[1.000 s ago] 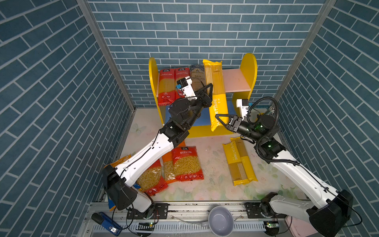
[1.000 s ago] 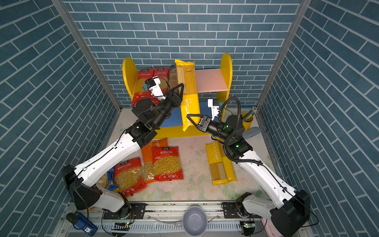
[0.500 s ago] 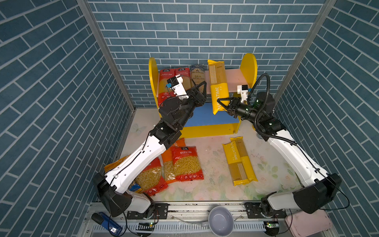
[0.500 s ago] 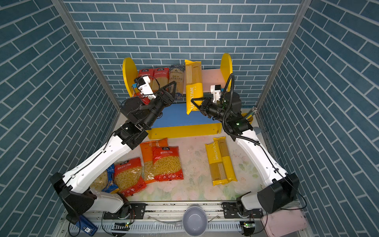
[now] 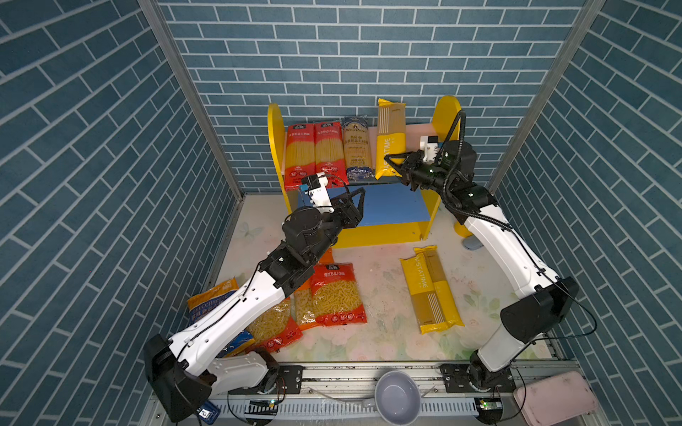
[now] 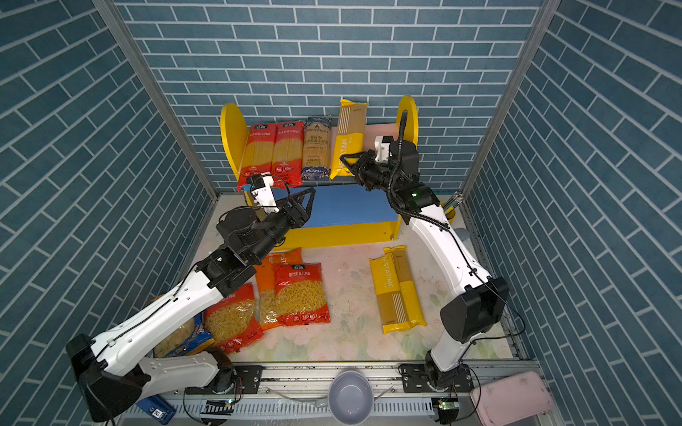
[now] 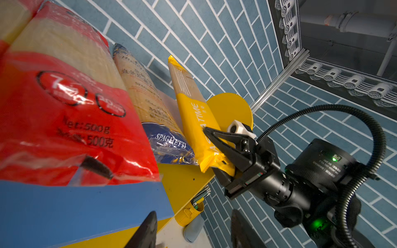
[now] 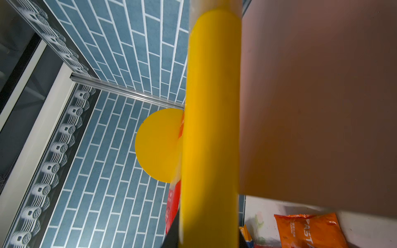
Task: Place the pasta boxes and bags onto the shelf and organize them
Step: 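Raise the pack with both grippers up to the pink top shelf, then set the pack upright beside the MoliPasta pack and open the left gripper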
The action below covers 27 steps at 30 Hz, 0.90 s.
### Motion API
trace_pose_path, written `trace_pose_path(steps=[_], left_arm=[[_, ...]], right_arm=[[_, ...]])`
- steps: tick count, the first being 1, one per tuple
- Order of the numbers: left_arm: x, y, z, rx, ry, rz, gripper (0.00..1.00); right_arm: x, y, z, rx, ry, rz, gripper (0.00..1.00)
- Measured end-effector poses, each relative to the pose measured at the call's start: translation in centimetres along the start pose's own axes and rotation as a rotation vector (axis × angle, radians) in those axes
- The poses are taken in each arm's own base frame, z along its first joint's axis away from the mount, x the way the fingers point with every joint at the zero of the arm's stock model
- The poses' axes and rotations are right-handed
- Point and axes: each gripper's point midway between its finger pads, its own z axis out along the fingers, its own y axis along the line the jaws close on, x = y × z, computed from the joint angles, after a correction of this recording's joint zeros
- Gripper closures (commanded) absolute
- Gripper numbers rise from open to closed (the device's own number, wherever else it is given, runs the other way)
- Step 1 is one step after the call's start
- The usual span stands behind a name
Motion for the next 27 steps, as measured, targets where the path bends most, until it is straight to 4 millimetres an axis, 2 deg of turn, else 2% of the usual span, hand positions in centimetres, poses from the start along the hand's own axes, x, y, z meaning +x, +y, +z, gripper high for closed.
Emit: trace_pose_path(steps=[6, 10, 13, 19, 23, 24, 27], left_arm=[[-0.5, 0.1, -1.5, -0.002, -0.022, -0.004, 0.44], [-0.9, 0.0, -1.8, -0.001, -0.035, -0.006, 0.44], [-0.7, 0.2, -1.8, -0.005, -0.032, -0.008, 0.44], [0.0, 0.7, -1.7, -0.015, -0.020, -0.015, 0.44], [0.1, 0.7, -1.5, -0.014, -0.020, -0.024, 0.45], [0.1, 0.7, -1.5, -0.011, -0.021, -0.026, 0.45], [0.2, 0.6, -1.5, -0.009, -0.017, -0.028, 0.45]], right_arm=[[-0.7, -1.2, 1.7, 0.038, 0.007, 0.052, 0.96], [-0.7, -1.0, 2.2, 0.050, 0.032, 0.076, 0.97], [-0.4, -1.0, 2.2, 0.065, 0.052, 0.086, 1.00], [0.5, -0.4, 1.4, 0.097, 0.108, 0.101, 1.00], [1.0, -0.2, 1.6, 0.099, 0.152, 0.109, 1.00], [1.0, -0.3, 1.8, 0.099, 0.158, 0.110, 0.99], [1.1, -0.5, 1.9, 0.098, 0.166, 0.103, 0.84]])
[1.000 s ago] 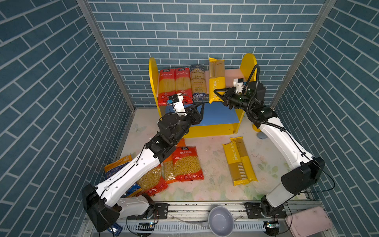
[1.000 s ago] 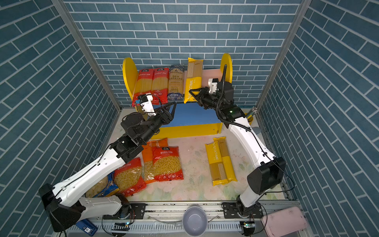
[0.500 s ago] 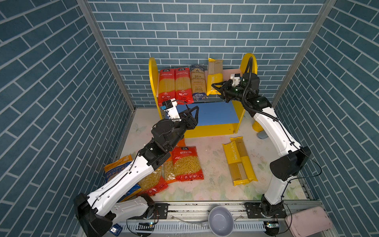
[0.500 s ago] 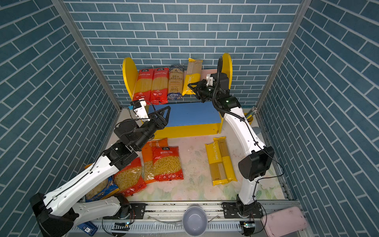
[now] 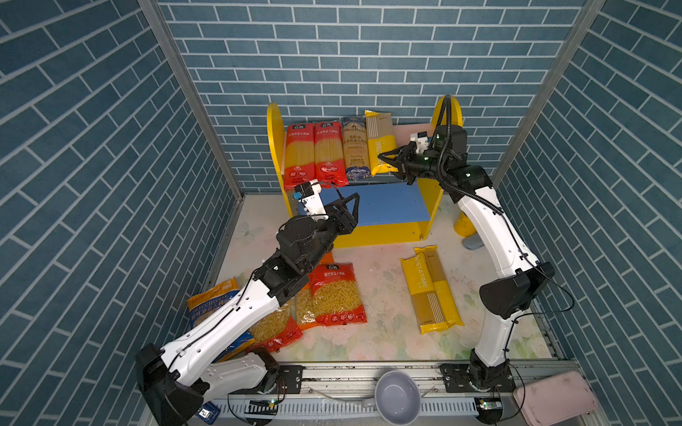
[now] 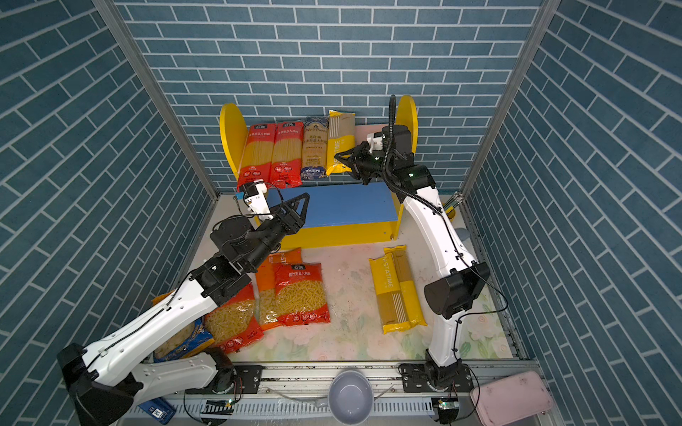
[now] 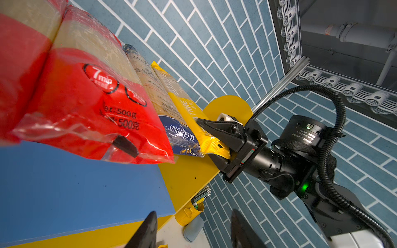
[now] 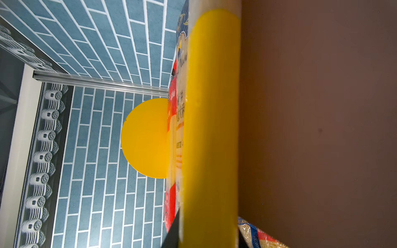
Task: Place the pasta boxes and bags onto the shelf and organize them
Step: 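Set the pack upright beside the MoliPasta pack and open the left gripper, then draw both arms back down from the shelf toward the yellow packs on the table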
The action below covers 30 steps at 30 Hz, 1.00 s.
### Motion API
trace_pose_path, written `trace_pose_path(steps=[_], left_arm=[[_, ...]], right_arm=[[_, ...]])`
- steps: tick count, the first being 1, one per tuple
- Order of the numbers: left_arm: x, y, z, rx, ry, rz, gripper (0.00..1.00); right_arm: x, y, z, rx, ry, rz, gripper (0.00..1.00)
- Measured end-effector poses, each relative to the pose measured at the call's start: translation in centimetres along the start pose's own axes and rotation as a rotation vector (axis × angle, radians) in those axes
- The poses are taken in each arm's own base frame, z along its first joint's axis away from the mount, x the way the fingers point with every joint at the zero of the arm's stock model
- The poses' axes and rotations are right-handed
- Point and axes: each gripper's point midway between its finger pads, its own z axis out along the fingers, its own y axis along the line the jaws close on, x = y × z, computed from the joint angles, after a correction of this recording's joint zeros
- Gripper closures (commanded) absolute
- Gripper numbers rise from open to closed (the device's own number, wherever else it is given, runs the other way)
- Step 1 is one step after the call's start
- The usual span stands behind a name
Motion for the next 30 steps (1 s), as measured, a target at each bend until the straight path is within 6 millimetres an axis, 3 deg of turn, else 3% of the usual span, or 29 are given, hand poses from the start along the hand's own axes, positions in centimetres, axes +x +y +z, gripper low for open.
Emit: trace_pose_path(steps=[5, 13, 16, 19, 25, 30], left_arm=[[0.0, 0.0, 0.0, 0.000, -0.001, 0.000, 0.44], [0.1, 0.1, 0.0, 0.000, 0.001, 0.000, 0.44], [0.3, 0.1, 0.0, 0.000, 0.004, 0.001, 0.44], [0.4, 0.1, 0.0, 0.001, 0.009, 0.008, 0.44], [0.7, 0.1, 0.0, 0.000, 0.017, 0.028, 0.44], [1.8, -0.3, 0.1, 0.008, 0.046, 0.064, 0.42]], right_arm=[[-0.1, 0.0, -0.1, -0.001, 0.003, -0.021, 0.62], [-0.4, 0.7, -1.4, -0.017, -0.009, -0.084, 0.41], [-0.3, 0.7, -2.8, -0.014, -0.019, -0.095, 0.39], [0.3, 0.2, -4.5, -0.004, -0.025, -0.095, 0.19], [1.9, 0.7, -7.2, -0.021, -0.034, -0.131, 0.22], [3.4, -0.4, -8.5, -0.005, -0.027, -0.156, 0.24]])
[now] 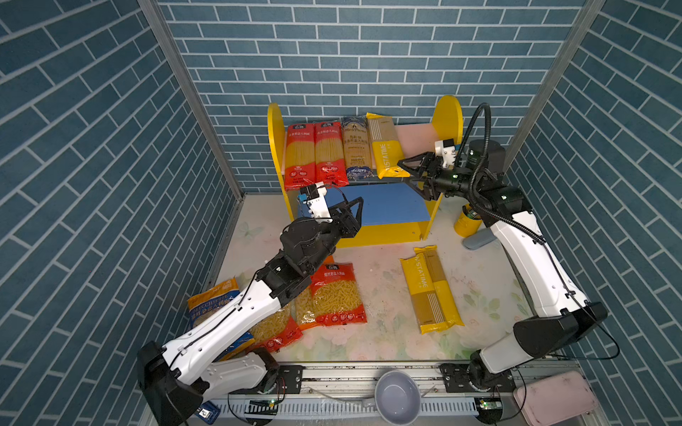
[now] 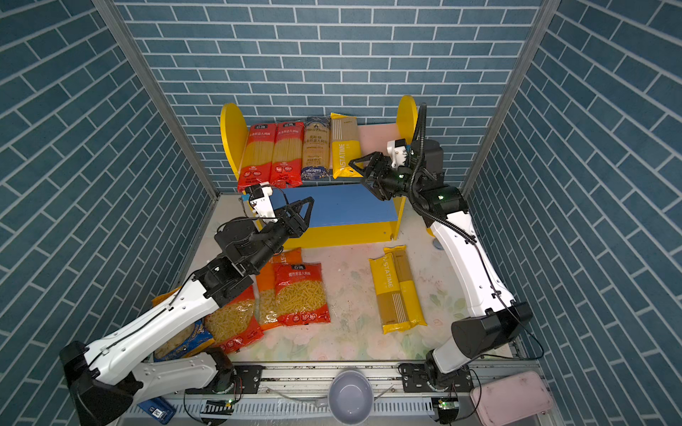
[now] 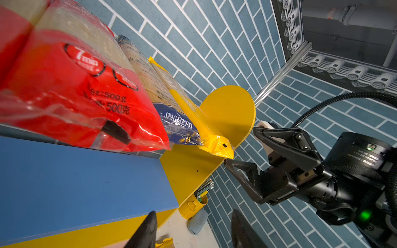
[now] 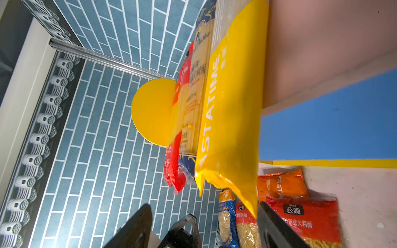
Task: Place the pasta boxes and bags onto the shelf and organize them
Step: 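Draw both arms back down from the shelf toward the yellow packs on the table, then grasp the second yellow PASTATIME pack with both grippers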
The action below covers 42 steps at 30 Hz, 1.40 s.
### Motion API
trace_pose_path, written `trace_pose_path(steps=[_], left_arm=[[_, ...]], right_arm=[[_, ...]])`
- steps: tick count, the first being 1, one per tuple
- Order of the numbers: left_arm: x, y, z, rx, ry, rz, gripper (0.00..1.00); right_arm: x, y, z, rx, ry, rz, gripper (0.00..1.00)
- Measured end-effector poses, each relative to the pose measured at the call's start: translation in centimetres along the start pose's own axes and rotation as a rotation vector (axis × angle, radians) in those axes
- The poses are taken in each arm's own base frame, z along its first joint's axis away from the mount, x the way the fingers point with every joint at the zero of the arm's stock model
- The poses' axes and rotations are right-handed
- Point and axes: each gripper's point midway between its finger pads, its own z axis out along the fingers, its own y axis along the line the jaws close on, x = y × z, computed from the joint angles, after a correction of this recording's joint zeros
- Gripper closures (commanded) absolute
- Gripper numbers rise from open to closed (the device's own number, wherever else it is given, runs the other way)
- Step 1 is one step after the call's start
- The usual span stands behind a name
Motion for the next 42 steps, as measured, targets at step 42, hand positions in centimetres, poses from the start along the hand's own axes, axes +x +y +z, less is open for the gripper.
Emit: trace_pose_path(steps=[42], left_arm=[[41.0, 9.7, -0.4, -0.119, 0.866, 0.105, 0.32]], right_arm=[[20.2, -38.0, -8.1, 0.788, 0.309, 0.120, 0.38]])
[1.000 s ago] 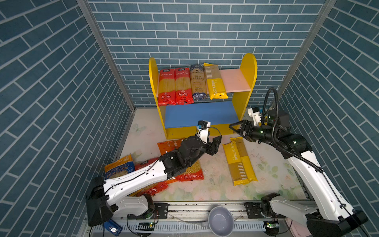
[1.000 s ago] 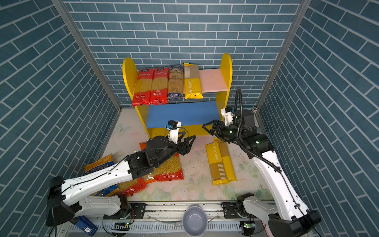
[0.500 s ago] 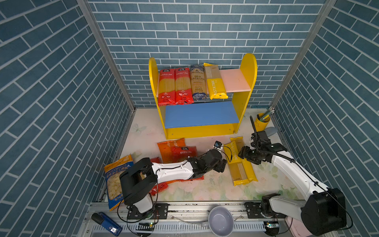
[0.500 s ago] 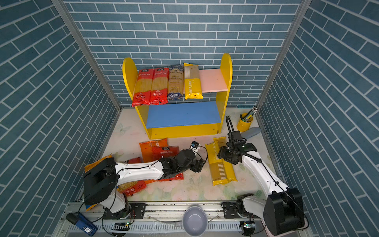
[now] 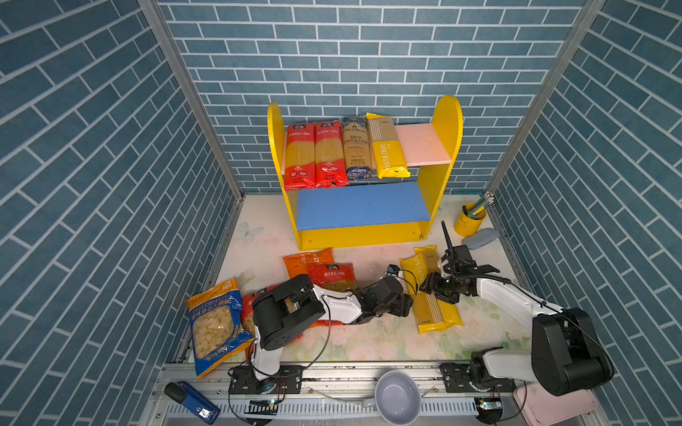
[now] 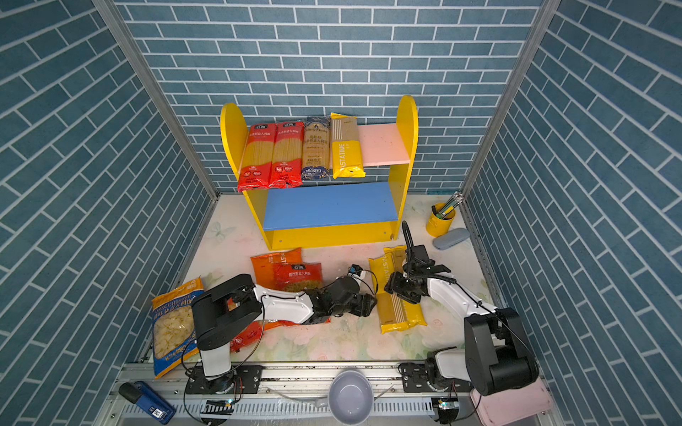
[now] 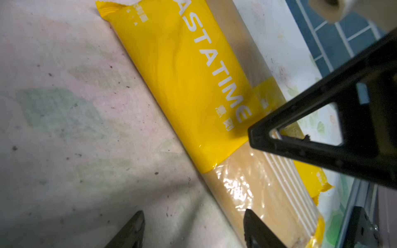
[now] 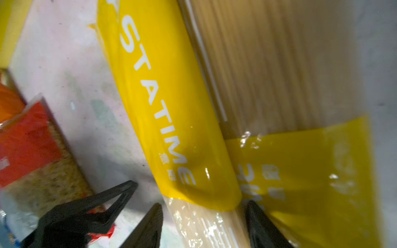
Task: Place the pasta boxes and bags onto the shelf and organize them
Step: 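Grasp the second yellow PASTATIME pack with both grippers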
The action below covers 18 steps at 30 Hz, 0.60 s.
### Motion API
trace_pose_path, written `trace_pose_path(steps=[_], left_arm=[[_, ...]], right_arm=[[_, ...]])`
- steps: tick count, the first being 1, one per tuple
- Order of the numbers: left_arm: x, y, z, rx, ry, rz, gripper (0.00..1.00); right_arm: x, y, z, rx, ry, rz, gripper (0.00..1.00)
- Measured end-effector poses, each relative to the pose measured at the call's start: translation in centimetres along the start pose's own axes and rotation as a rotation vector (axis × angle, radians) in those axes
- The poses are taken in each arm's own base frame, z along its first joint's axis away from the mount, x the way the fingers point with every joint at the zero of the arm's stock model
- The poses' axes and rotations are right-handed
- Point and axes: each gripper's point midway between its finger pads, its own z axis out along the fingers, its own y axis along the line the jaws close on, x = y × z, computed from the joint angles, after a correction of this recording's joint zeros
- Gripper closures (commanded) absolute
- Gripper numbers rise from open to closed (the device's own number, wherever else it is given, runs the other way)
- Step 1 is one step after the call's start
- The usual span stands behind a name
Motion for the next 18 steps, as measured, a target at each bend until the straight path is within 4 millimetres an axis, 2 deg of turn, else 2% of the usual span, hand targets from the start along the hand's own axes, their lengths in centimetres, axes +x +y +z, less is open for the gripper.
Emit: trace_pose_path(steps=[6, 12, 18], left_arm=[[-0.9, 1.4, -0.2, 0.032, -0.035, -0.087, 0.44], [-0.5, 1.7, -0.2, 0.038, -0.023, -0.108, 0.56], [-0.2, 1.3, 0.3, 0.072, -0.012, -0.121, 0.66]], right_arm=[[0.3, 1.9, 0.3, -0.126, 0.015, 0.037, 0.37], [0.6, 0.4, 2.0, -0.093, 0.021, 0.060, 0.35], [-0.1, 2.5, 3.0, -0.259, -0.014, 0.048, 0.39]])
